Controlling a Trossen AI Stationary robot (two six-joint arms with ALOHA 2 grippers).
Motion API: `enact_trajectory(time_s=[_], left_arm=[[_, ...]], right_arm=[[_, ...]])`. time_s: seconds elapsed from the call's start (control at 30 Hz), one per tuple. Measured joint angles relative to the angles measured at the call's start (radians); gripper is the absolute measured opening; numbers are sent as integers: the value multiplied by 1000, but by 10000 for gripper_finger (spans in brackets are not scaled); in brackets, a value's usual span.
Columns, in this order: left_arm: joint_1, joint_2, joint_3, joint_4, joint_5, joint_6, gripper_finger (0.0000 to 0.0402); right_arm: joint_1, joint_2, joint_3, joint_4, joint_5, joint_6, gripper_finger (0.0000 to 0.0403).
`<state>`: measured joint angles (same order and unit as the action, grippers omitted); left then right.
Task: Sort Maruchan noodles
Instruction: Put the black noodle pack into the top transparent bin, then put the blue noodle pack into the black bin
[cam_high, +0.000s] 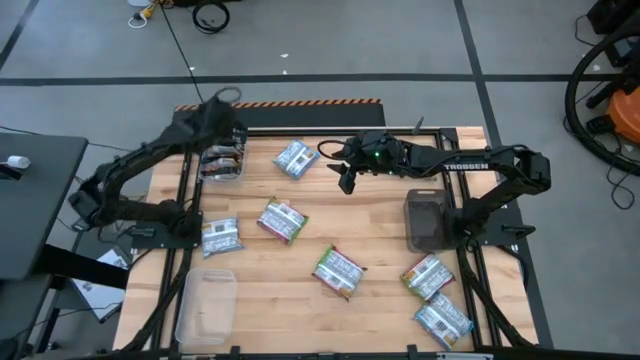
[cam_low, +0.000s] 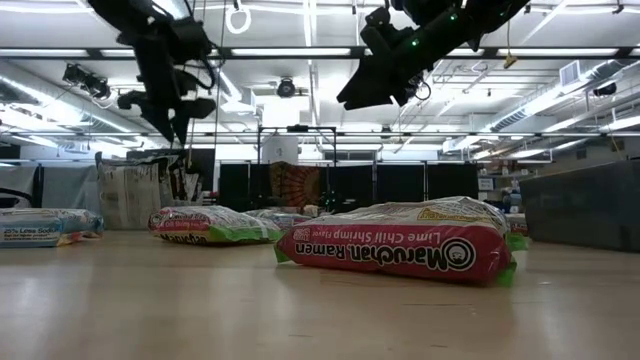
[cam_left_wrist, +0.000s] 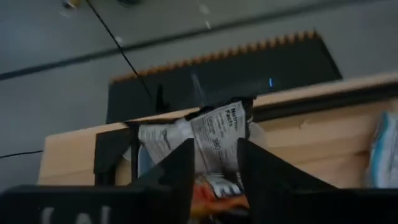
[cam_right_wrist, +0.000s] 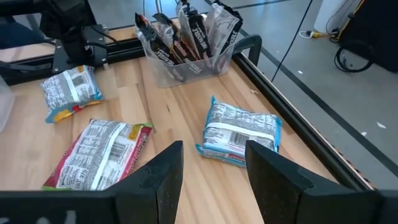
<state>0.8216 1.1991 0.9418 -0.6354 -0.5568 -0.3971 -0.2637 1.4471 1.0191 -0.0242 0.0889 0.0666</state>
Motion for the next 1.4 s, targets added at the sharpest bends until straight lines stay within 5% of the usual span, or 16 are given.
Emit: enact_trajectory(time_s=[0.13,0.3,0.4,0.67,0.8,1.13,1.27,1.4], left_arm=[[-125,-89,-157,79,-175,-145,60],[-187,-115,-359,418,-299,-180,9],[-165,-114,-434,587,-271,-163,13],[-82,-113,-545,603,-271,-240,9],[-36,-114,-544,633,-143,-115,23],[-48,-235,-345,363,20,-72,78],[-111,-308,-191,154,64,-107,97],[-228,-387,-80,143,201,-36,100]], right_arm=[[3,0,0,0,15,20,174],[15,0,0,0,15,33,167],[29,0,0,-1,15,80,166],[84,1,0,-18,39,125,165],[100,1,0,-18,41,125,165],[90,7,0,-10,50,-10,166],[90,71,0,72,53,-122,180],[112,204,56,157,73,-145,195]])
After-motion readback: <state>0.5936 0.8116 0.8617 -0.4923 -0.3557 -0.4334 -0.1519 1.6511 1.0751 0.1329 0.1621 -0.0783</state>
